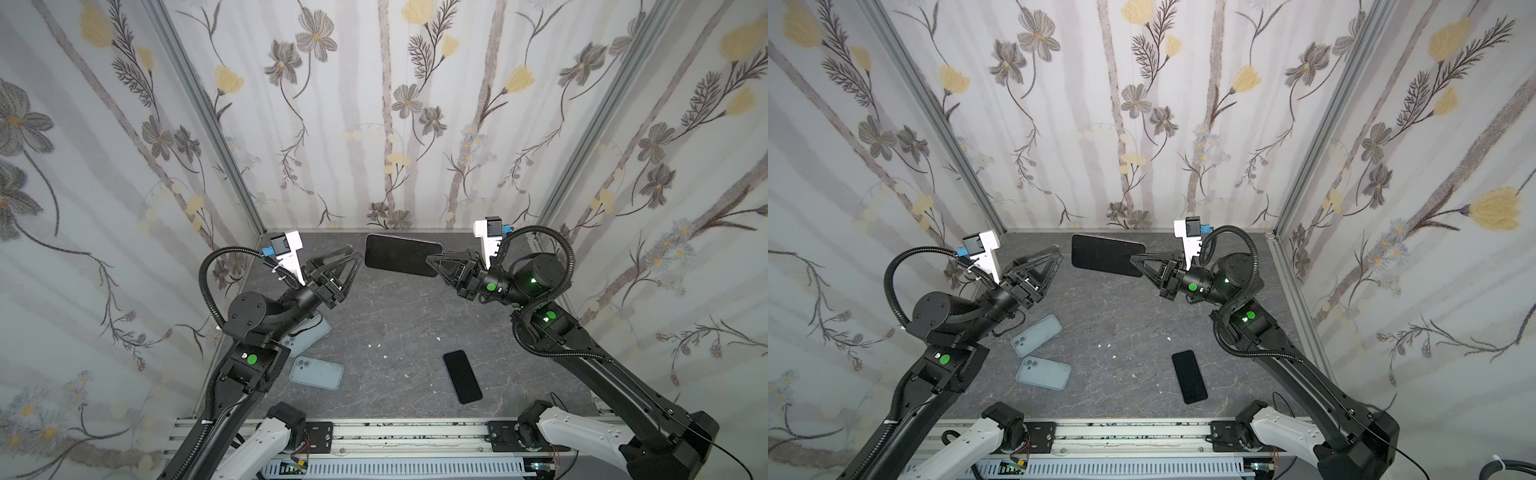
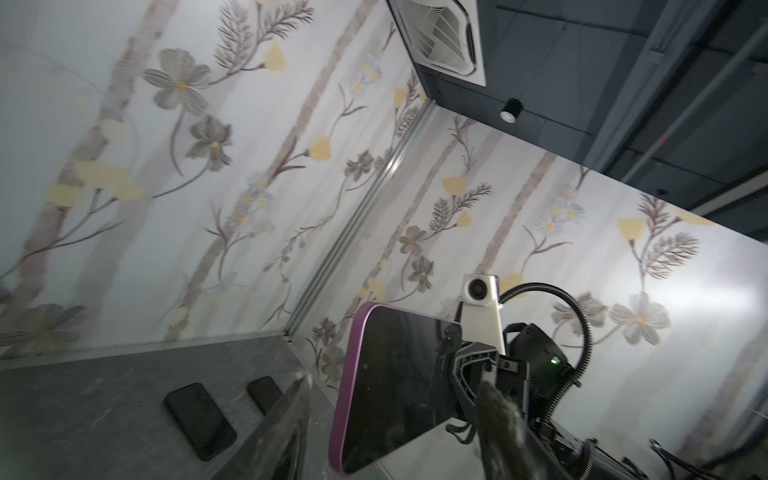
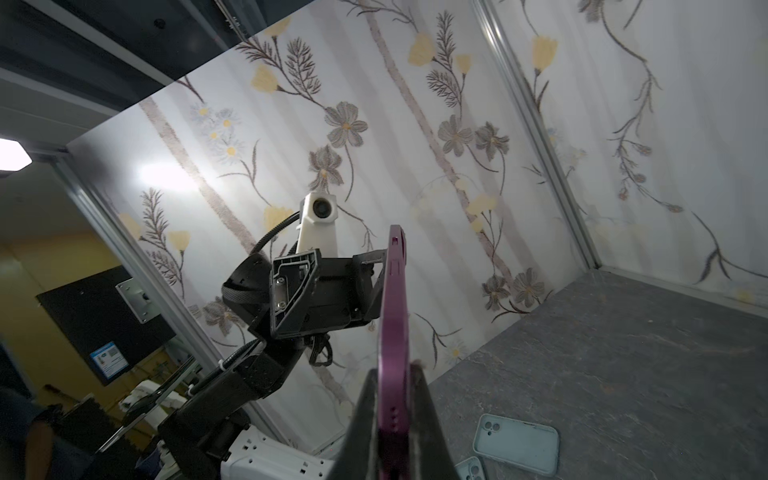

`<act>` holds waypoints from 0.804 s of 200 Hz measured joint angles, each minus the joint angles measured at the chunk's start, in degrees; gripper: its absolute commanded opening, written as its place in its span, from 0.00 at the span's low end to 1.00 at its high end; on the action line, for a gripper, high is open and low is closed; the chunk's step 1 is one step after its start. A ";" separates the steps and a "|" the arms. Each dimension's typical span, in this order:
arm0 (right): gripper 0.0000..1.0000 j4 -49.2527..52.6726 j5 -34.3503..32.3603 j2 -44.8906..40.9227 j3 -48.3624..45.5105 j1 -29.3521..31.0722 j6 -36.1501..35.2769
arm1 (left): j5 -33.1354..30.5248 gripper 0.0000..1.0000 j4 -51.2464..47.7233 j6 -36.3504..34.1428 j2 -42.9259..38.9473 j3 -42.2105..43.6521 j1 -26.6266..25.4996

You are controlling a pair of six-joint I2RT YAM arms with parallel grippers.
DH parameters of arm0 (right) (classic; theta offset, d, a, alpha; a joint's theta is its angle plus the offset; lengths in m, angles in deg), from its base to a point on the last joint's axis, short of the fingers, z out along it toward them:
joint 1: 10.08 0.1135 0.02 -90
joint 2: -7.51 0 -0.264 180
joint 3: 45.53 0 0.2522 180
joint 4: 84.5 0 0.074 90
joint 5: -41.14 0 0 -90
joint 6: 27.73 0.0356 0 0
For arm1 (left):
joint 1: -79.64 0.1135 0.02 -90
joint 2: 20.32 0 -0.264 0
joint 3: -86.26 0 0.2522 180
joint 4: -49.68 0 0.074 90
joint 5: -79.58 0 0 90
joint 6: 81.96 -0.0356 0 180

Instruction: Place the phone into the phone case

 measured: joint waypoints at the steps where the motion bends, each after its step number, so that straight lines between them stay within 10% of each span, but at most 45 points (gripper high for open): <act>1: 0.00 0.37 -0.44 -0.09 0.00 -0.09 -0.13 | -0.83 0.61 -0.63 -0.26 -0.09 0.07 0.00; 54: 0.00 13.22 -19.26 -4.13 -2.91 -3.52 -1.25 | -27.41 0.76 -29.40 -2.71 1.29 4.37 0.07; 161: 0.00 20.83 -30.47 -4.81 -4.52 -4.57 -0.76 | -30.99 0.76 -47.82 13.46 3.08 18.16 0.04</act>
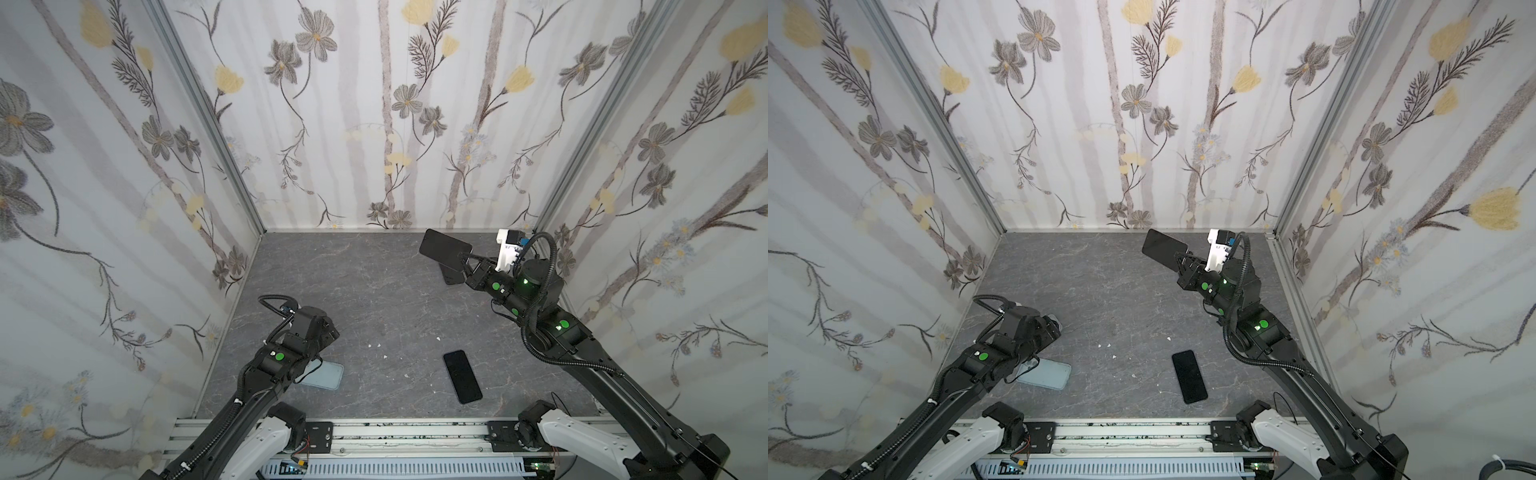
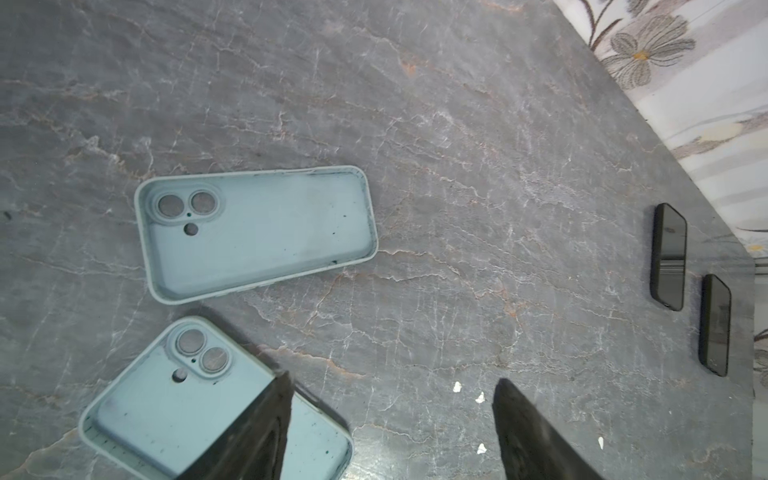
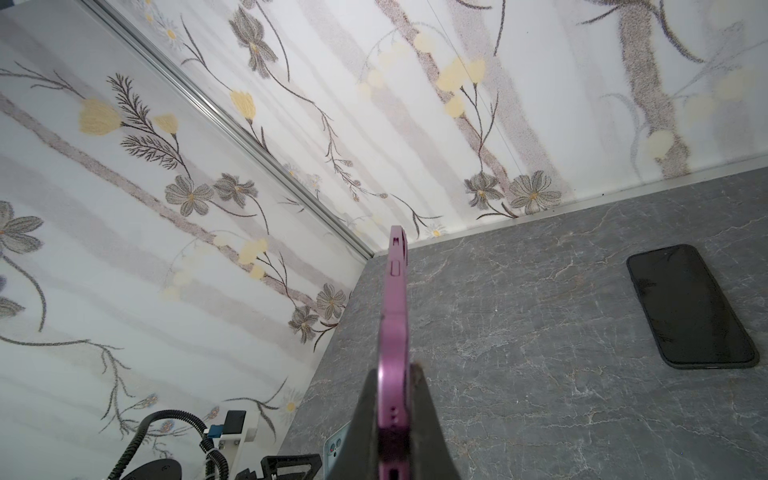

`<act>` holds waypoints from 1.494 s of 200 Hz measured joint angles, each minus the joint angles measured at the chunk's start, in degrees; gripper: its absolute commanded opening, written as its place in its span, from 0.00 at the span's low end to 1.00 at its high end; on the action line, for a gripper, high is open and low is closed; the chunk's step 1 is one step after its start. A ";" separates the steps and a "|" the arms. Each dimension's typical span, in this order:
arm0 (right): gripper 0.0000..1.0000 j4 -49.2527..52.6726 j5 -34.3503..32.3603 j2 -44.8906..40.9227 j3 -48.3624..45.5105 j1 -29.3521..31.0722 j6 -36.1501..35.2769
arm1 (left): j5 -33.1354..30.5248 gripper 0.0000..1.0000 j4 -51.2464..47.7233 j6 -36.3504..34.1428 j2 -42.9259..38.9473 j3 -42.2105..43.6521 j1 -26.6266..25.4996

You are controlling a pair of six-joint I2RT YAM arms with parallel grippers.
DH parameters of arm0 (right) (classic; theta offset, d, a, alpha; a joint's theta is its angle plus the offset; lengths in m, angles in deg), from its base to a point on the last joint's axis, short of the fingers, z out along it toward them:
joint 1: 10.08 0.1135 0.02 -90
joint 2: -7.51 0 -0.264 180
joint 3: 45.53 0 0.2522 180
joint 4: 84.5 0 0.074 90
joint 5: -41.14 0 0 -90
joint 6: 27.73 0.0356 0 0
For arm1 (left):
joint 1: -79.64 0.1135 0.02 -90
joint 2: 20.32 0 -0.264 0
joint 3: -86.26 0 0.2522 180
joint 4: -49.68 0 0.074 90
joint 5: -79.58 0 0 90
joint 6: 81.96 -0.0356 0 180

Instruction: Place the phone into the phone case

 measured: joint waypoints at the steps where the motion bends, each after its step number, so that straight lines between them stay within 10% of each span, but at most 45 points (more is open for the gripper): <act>1: 0.00 0.00 0.00 -0.02 -0.02 0.00 0.02 | -0.02 0.76 -0.04 0.04 0.02 0.07 0.00; 299: 0.00 0.39 1.44 -0.13 -5.38 -0.37 1.64 | 13.55 0.64 0.68 0.74 8.35 7.45 -0.07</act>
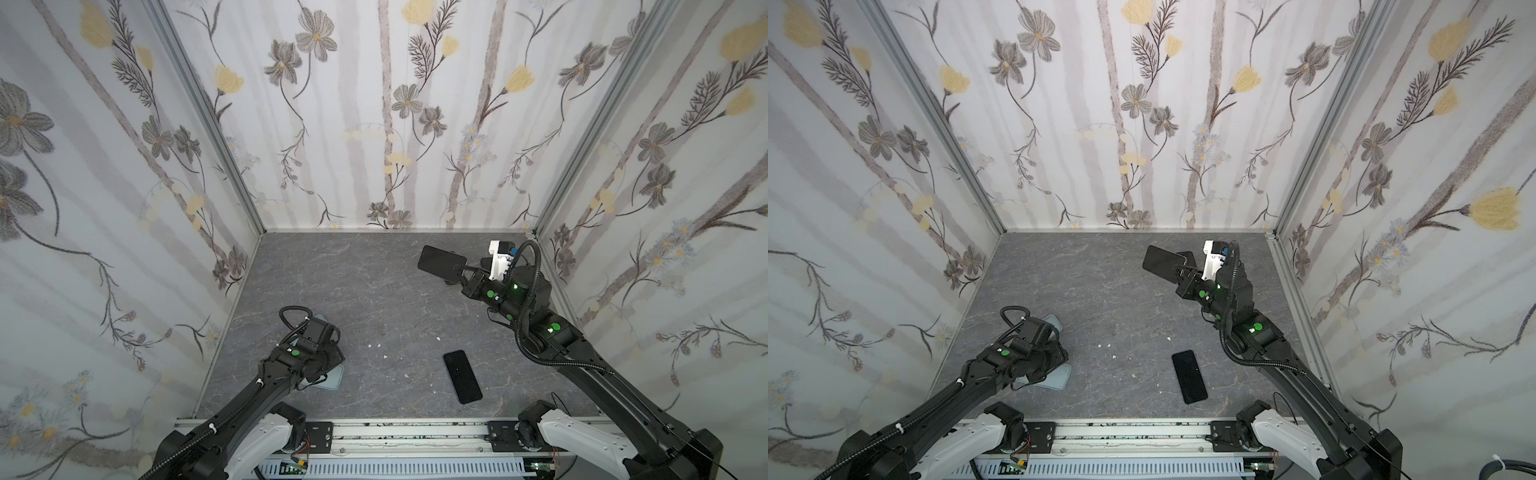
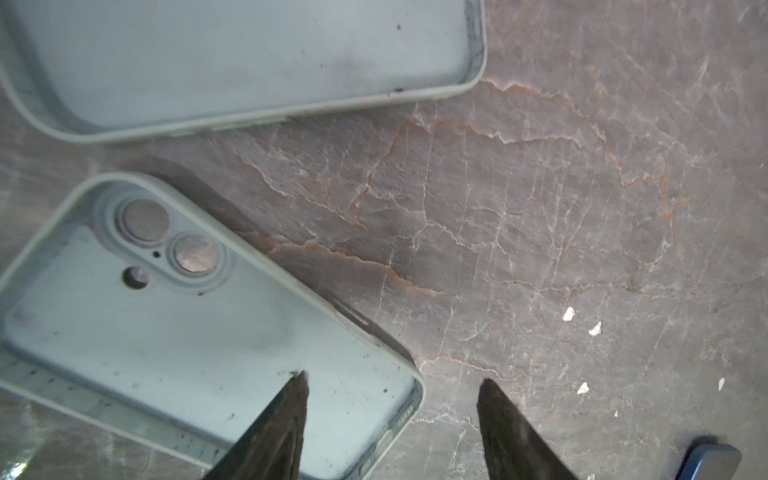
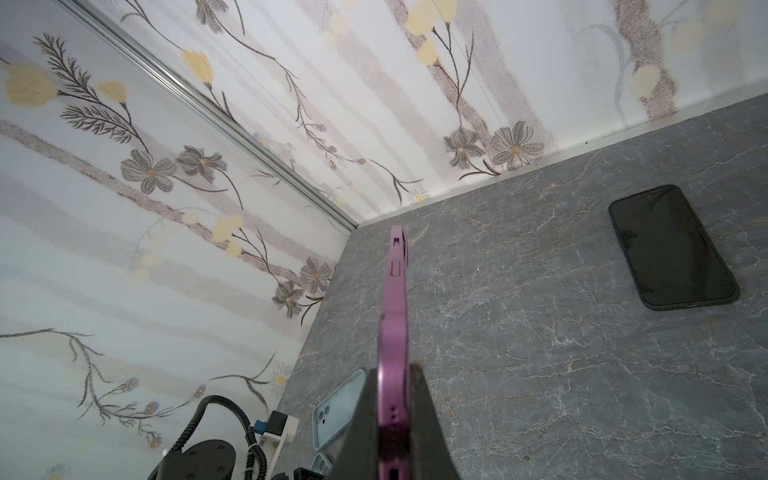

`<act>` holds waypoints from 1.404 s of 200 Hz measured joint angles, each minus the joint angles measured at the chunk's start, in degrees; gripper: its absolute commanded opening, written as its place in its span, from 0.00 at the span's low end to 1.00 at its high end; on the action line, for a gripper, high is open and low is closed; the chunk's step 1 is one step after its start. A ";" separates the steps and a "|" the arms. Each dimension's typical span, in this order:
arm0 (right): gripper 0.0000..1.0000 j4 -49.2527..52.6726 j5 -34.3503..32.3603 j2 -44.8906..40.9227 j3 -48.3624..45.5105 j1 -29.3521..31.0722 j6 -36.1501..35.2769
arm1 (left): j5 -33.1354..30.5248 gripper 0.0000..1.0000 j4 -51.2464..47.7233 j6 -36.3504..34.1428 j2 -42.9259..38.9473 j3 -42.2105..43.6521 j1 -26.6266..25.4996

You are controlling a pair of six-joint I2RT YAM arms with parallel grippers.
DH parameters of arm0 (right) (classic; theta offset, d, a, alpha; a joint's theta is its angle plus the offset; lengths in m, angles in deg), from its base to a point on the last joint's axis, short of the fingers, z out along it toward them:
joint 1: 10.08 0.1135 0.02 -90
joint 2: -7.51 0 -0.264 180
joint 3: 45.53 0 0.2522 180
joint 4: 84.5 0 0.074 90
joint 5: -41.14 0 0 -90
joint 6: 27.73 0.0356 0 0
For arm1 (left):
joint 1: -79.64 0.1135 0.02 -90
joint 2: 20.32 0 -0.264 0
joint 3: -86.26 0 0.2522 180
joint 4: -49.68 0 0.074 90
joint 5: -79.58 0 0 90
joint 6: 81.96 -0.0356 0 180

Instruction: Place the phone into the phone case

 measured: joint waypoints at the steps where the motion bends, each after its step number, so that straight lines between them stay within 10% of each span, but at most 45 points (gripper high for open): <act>1: 0.00 0.00 0.00 -0.02 -0.02 0.00 0.00 | 0.20 0.64 -0.04 0.00 0.02 0.00 0.02; 158: 0.00 -0.85 -1.84 -3.61 -5.62 -1.99 -0.42 | 21.92 0.51 14.51 2.97 15.32 -0.13 -7.26; 281: 0.00 2.64 -1.79 -9.75 -4.98 -6.78 -2.56 | 28.44 0.53 29.20 -0.87 51.04 -28.76 -18.16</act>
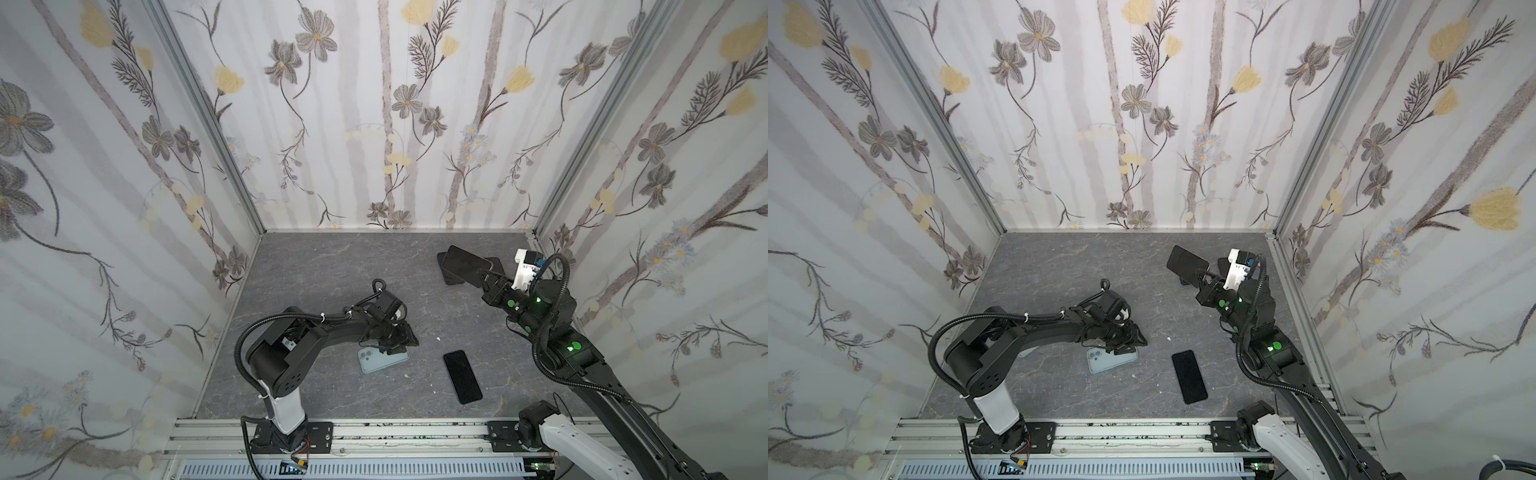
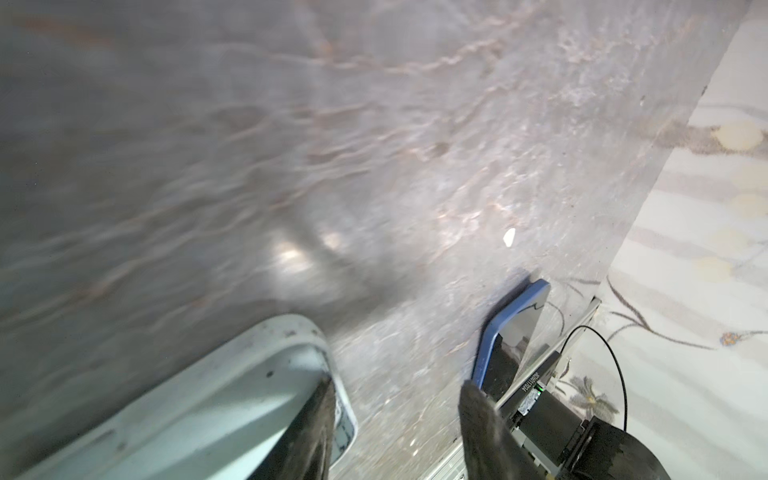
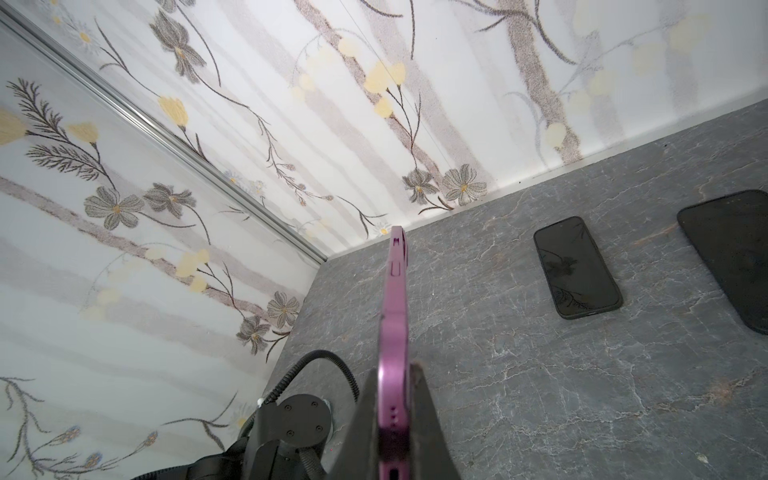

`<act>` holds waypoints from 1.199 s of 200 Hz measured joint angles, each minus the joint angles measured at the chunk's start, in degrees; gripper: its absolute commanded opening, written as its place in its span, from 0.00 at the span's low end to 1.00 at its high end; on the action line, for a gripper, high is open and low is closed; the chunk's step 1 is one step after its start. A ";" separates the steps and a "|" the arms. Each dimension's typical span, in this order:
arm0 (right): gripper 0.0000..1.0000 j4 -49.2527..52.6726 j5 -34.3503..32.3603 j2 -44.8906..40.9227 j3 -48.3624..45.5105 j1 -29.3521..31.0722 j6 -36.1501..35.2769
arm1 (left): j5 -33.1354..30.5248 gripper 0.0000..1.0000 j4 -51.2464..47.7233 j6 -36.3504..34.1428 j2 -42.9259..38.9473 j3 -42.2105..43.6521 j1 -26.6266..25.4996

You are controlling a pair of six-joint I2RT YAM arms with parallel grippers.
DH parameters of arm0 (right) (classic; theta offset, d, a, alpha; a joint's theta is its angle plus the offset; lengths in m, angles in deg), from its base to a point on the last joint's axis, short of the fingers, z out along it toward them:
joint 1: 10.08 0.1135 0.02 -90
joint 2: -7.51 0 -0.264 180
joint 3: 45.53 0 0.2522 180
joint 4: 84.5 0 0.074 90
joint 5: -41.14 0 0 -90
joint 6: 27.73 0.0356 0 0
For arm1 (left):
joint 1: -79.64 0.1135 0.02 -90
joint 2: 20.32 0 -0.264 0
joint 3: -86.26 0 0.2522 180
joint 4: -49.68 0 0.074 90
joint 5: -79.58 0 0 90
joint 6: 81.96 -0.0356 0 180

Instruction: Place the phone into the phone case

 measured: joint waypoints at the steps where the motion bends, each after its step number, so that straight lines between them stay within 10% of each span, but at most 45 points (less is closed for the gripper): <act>1: 0.00 0.02 0.00 0.00 0.04 -0.04 0.00 | 0.04 0.53 -0.04 -0.09 0.15 -0.17 -0.04; 80: 0.00 2.84 1.46 2.25 3.63 -0.68 -1.51 | -6.97 0.58 -6.71 -8.59 -4.39 -5.88 -1.05; 240: 0.00 11.15 12.35 23.50 8.02 12.61 -0.37 | -18.60 0.53 -12.09 -7.89 -38.77 21.59 12.39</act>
